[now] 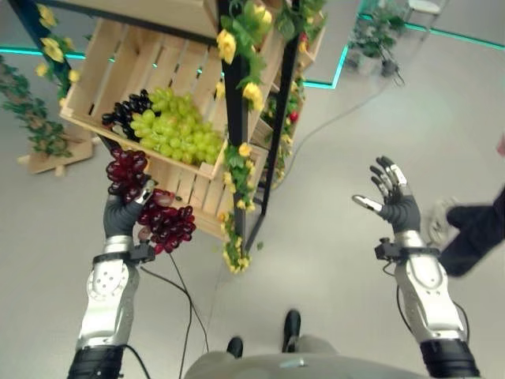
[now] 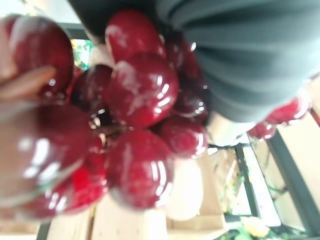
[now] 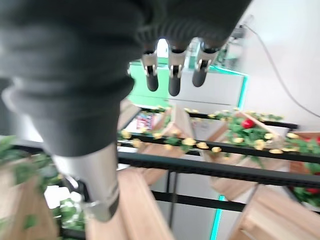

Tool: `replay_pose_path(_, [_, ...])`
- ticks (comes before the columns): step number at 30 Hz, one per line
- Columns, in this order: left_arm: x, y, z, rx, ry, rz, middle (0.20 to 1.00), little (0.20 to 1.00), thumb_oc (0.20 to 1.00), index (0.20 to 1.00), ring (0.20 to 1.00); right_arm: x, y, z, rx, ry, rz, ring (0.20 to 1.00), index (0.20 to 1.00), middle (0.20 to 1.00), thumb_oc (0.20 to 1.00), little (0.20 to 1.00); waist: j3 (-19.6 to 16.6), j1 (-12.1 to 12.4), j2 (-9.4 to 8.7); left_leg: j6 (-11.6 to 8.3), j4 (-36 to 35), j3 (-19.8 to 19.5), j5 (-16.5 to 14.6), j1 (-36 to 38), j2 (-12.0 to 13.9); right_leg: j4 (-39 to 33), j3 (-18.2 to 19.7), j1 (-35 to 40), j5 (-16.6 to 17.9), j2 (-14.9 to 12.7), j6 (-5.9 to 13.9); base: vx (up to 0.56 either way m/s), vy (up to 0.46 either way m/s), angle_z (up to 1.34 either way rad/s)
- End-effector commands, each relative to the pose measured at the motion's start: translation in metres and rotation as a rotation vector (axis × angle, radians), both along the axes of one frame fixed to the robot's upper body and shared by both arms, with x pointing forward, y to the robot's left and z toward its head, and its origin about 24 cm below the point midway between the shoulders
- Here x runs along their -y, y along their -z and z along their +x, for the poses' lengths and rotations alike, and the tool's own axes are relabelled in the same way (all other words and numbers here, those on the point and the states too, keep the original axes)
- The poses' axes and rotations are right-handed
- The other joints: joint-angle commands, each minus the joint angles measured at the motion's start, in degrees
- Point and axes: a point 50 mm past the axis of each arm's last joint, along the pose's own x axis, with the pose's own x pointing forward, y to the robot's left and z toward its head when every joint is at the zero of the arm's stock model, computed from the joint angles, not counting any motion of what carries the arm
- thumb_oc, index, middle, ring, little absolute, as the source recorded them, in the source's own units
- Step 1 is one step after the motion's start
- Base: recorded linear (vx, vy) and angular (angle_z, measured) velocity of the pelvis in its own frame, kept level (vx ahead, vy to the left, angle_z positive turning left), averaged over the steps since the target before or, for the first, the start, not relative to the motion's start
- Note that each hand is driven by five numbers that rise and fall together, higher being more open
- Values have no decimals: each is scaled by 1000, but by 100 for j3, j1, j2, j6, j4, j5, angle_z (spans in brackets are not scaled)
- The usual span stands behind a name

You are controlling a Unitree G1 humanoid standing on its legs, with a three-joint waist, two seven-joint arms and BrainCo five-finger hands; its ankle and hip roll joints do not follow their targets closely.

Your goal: Pick up the fruits from the basket on one side to the basket on the other side

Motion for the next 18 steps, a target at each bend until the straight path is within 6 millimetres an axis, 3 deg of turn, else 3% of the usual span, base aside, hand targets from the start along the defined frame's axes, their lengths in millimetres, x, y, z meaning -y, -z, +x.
replay_pose_path(1, [0,-44,9,217,35,29,200,200,200,200,200,9,-38,9,187,12,6,1000,1000,1000,1000,1000,-69,-33,41,-110,401,376,-543,44,-265,-87,-221,490,-615,98,383,138,-170,-2])
replay_pose_path(4, [1,-44,11,222,38,16,200,200,200,200,200,9,-40,9,194,-2,6,1000,1000,1000,1000,1000,2,-36,16,-262,969,445,-646,-143,-267,-139,-262,628,-683,117,303,90,-144,24])
replay_pose_path(5, [2,-44,13,222,46,3,200,200,200,200,200,10,-40,8,195,-7,11,1000,1000,1000,1000,1000,99,-53,-8,-549,1771,652,-360,-459,-196,-184,-289,784,-764,138,203,66,-152,19])
replay_pose_path(6, [2,-44,13,222,46,3,200,200,200,200,200,10,-40,8,196,-7,11,1000,1000,1000,1000,1000,106,-57,2,-557,1852,647,-391,-502,-187,-190,-297,784,-760,151,195,76,-184,32])
replay_pose_path(8, [6,-47,19,229,57,4,200,200,200,200,200,11,-41,6,197,-7,11,1000,1000,1000,1000,1000,286,-50,14,-971,2871,836,224,-995,-24,-335,-329,1060,-849,201,44,28,-145,30])
replay_pose_path(11, [8,-49,21,236,62,3,200,200,200,200,200,11,-42,7,200,-6,8,1000,1000,1000,1000,1000,328,-64,18,-953,3077,861,171,-1119,22,-383,-348,1107,-846,215,16,8,-48,12])
replay_pose_path(13, [9,-48,25,235,42,-6,200,200,200,200,200,8,-41,9,194,-8,8,1000,1000,1000,1000,1000,260,-121,54,-747,2270,926,-55,-1054,401,-508,-324,1158,-905,235,71,116,11,8])
replay_pose_path(14, [7,-49,25,238,31,-7,200,200,200,200,200,7,-40,11,191,-9,11,1000,1000,1000,1000,1000,213,-110,89,-683,1336,854,-85,-864,686,-519,-279,1174,-942,235,158,186,139,24])
replay_pose_path(15, [6,-48,26,229,13,7,200,200,200,200,200,5,-39,14,184,-15,13,1000,1000,1000,1000,1000,169,-85,158,-664,610,544,160,-805,901,-500,-161,1163,-958,237,221,152,114,25])
replay_pose_path(16, [6,-48,26,229,12,7,200,200,200,200,200,5,-39,14,184,-15,13,1000,1000,1000,1000,1000,168,-88,159,-669,550,544,192,-776,906,-495,-162,1161,-961,240,217,113,101,1])
replay_pose_path(17, [3,-49,25,231,0,15,200,200,200,200,200,5,-39,16,182,-19,4,1000,1000,1000,1000,1000,164,-68,201,-725,324,265,357,-778,1006,-468,-49,1172,-1009,268,224,98,128,-27])
replay_pose_path(18, [-1,-47,23,220,-20,23,200,200,200,200,200,4,-39,17,173,-27,-9,1000,1000,1000,1000,1000,121,-122,261,-762,239,249,303,-675,1078,-381,29,1192,-1088,253,255,137,207,-39])
